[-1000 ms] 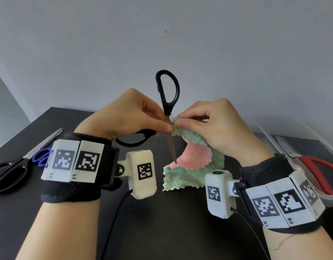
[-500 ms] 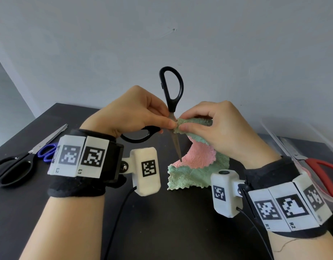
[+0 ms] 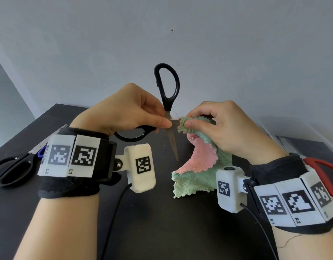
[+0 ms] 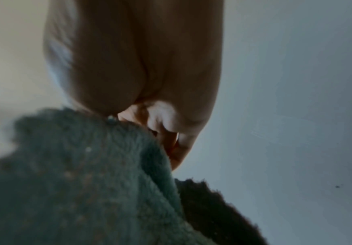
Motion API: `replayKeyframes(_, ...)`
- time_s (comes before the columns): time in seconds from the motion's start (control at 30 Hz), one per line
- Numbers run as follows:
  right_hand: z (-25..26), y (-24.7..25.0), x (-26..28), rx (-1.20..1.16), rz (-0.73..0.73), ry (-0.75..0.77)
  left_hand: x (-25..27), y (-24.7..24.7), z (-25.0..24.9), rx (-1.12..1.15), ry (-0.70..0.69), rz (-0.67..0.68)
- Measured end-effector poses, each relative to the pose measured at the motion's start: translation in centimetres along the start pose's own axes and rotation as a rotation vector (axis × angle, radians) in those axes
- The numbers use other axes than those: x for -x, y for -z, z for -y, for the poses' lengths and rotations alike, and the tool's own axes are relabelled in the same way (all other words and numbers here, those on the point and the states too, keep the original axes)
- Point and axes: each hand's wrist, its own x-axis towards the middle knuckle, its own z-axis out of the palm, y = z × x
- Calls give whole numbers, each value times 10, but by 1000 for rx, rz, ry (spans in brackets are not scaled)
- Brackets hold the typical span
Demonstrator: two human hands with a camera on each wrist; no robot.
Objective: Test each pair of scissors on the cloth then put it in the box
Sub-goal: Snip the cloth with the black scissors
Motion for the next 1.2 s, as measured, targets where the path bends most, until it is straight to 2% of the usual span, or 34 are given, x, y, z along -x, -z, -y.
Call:
replayKeyframes(0.4,-5,5,2,-33,13,-25,2,7,7,-13,28,10)
replayKeyframes(0.9,-9,6,1,-183,20,-32,7,16,13,2,34,19)
replayKeyframes(0.97,-10,7,0,-255,-23,-45,7,19,16,2,40,2)
replayKeyframes(1.1,-19,10,-3,-337,-277,-80,7,25,19,88,44,-121)
replayKeyframes(1.2,-18,5,-4,-533,-360,-175,6,21,15,204,8,-181)
